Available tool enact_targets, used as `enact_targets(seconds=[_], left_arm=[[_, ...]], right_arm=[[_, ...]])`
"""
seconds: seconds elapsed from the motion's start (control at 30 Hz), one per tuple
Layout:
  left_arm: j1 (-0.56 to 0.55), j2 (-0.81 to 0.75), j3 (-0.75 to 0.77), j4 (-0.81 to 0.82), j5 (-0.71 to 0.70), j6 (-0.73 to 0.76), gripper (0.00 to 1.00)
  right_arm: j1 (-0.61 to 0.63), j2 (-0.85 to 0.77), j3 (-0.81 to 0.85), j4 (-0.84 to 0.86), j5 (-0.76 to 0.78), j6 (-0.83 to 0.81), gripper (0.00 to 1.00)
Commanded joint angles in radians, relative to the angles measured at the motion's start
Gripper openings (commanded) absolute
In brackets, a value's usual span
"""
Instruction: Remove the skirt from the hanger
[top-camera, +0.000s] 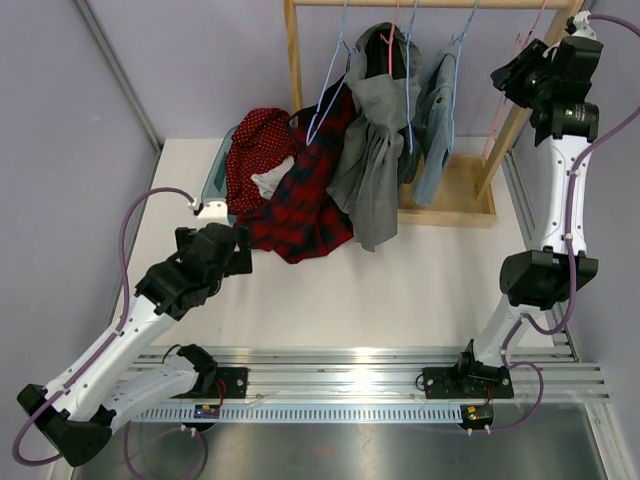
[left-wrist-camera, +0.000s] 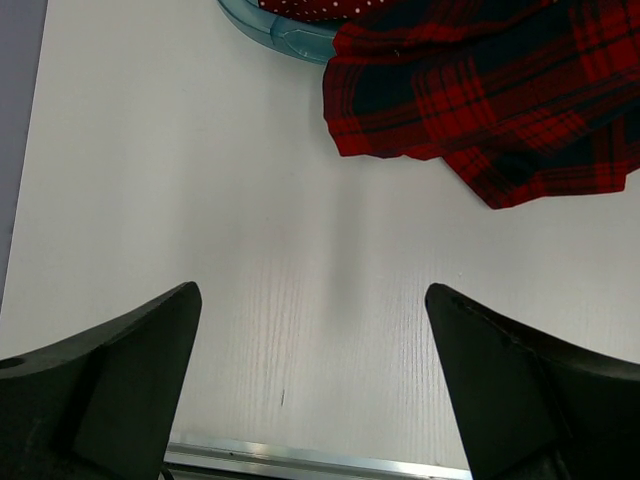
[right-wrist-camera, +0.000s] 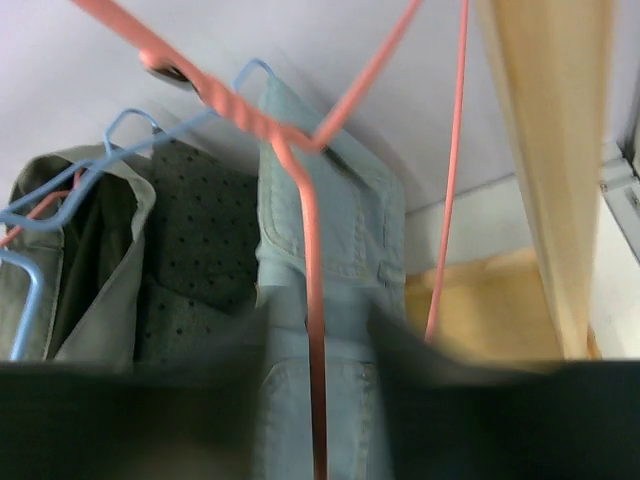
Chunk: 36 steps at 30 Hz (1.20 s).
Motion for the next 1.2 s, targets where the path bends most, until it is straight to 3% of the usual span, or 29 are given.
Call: enact_targets(seconds=[0.0,0.03,0.07,0.23,0.33,0.5,0.73,1.07,1.13,1.17], left_arm=[[-0.012,-0.006,-0.006,0.037,-0.017,-0.009,0.99],[-0.014,-0.006,-0.004,0.037,-0.018,-0.009,0.99],[-0.015,-0.009,-0.006,0.036,-0.018,-0.009,0.99],[-0.018,-0.022,-0.007,0.040,-0.017,-0.007,0.99],[-0.018,-0.027,-0.009,0.047,-0.009,-0.003,0.99],[-0.019,-0.015,-0.006,0.045,-0.006,-0.006,0.99],[-0.018,-0.016,-0.006,0.048,0.008,-0.003,0.99],[-0.025,-0.018,-0.007,0.048,0.012,-0.003,0.99],[-0.025,-0.018,-0.007,0.048,0.012,-0.003,0.99],[-0.026,-0.016,-0.007,0.048,0.012,-0.003,0.99]], right_arm=[[-0.006,-0.088,-0.083,-0.051,0.035,-0.009,0.76],[-0.006,-0.120,-0.093,-0.057,0.049,-0.015,0.93],[-0.005,-0.138,-0.104,-0.063,0.069,-0.019,0.99],[-0.006,-0.348,-0.260,-0.030,0.180,-0.036,0.99],[-0.003,-0.454,-0.339,0.026,0.085,-0.033,1.00],[0.060,-0.516,-0.311,0.049,-0.022,-0.070,1.00],[0.169,-0.340,-0.068,-0.107,-0.024,-0.125,0.99],[0.276,-0.151,0.025,-0.188,0.052,-0.170,0.97],[0.278,-0.148,0.008,-0.172,0.060,-0.170,0.90],[0.279,-0.152,-0.015,-0.163,0.065,-0.170,0.81]])
